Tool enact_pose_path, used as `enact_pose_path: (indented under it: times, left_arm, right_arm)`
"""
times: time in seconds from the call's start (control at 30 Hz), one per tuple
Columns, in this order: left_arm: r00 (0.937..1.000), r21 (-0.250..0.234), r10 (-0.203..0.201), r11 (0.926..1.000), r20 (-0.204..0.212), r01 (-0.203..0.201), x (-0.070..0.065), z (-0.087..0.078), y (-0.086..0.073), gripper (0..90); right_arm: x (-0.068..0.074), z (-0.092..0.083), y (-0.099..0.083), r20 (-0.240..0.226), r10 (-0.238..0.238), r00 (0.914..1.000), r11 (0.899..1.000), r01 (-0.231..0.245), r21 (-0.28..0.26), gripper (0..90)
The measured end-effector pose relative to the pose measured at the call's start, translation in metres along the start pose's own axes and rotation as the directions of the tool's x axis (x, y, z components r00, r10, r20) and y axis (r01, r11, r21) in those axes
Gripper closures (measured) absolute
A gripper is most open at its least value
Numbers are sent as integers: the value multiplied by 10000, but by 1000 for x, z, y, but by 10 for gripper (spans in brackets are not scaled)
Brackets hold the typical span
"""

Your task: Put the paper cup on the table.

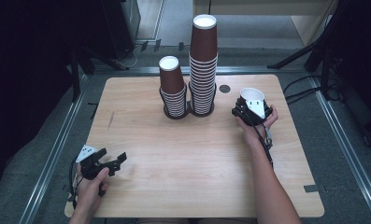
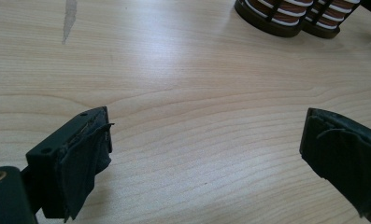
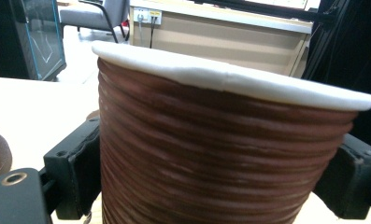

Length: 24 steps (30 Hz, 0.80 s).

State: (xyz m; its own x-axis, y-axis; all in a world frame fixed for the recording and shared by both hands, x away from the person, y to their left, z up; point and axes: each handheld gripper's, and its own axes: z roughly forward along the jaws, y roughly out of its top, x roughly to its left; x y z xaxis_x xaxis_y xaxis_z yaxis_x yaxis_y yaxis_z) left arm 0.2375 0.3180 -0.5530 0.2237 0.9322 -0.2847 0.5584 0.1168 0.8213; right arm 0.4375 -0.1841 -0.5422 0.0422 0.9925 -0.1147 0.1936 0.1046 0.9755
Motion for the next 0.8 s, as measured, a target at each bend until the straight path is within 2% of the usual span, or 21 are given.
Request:
enact_pose_path:
  times: [0.27, 0.3, 0.33, 0.43, 0.6, 0.8]
  left_arm:
    - [9999, 8, 60, 10000, 86, -60, -1, 1, -1, 25]
    - [9999, 12, 55, 10000, 106, -55, -1, 1, -1, 25]
    - [9999, 7, 46, 10000, 113, -46, -1, 1, -1, 25]
    - [9999, 11, 61, 10000, 133, -61, -1, 1, -1, 25]
    - [9998, 28, 149, 9999, 114, -149, -2, 2, -1, 25]
    - [9998, 25, 171, 9998, 116, -172, -2, 2, -1, 25]
  right_arm:
    - [-4, -7, -4, -476, 195, 9987, 9996, -184, 224, 91]
    - [-6, -9, -5, -637, 375, 9973, 9990, -358, 271, 29]
    - [-8, -10, -6, -730, 485, 9961, 9984, -462, 327, 9]
    - [-10, -13, -6, -1084, 706, 9916, 9971, -670, 364, 0]
    - [-12, -23, -5, -1555, 350, 9872, 9990, -305, 314, 0]
    - [-14, -37, -4, -2021, 263, 9790, 9994, -214, 262, 0]
